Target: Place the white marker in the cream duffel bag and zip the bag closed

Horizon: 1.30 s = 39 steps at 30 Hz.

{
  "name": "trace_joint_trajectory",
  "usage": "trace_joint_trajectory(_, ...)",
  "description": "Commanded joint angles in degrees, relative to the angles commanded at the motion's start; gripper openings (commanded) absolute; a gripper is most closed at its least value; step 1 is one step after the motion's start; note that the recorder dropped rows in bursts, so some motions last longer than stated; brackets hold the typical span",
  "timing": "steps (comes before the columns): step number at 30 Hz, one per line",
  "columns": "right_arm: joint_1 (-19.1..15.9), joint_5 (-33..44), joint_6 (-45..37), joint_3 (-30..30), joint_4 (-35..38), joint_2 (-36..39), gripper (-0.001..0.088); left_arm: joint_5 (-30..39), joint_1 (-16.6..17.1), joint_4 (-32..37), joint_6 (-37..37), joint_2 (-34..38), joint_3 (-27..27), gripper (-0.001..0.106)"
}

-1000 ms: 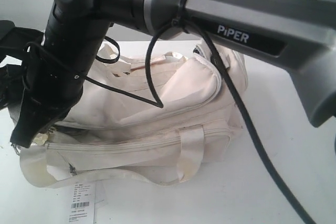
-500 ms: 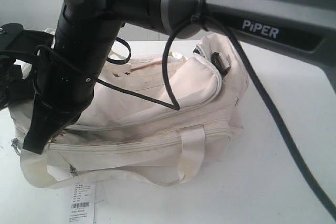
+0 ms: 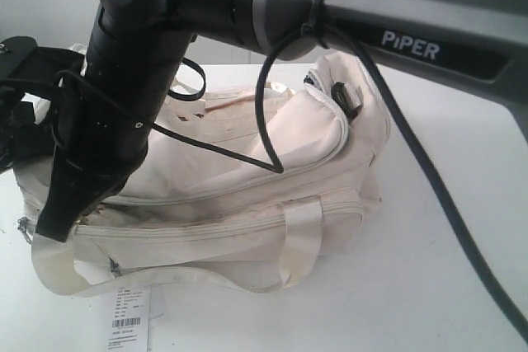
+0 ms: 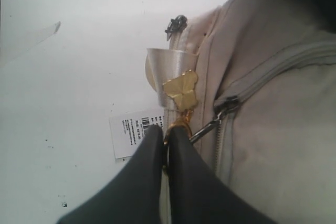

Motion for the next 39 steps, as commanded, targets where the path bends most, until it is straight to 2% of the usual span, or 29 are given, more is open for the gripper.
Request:
trace_joint_trajectory(15, 0.00, 0.00, 3.24, 0.23, -2.08, -1.04, 0.0000, 0.12, 0.00, -0.24, 0.12, 0.00, 0.00, 0.000)
trace_joint_trajectory(25, -0.10, 0.00, 3.51, 5.77, -6.12, -3.61, 0.0000, 0.12, 0.00, -0.25, 0.23, 0.00, 0.00, 0.000)
trace_joint_trajectory(39, -0.10, 0.00, 3.63, 6.72, -7.46, -5.11, 0.0000, 0.12, 0.00, -0.53, 0.80, 0.00, 0.00, 0.000)
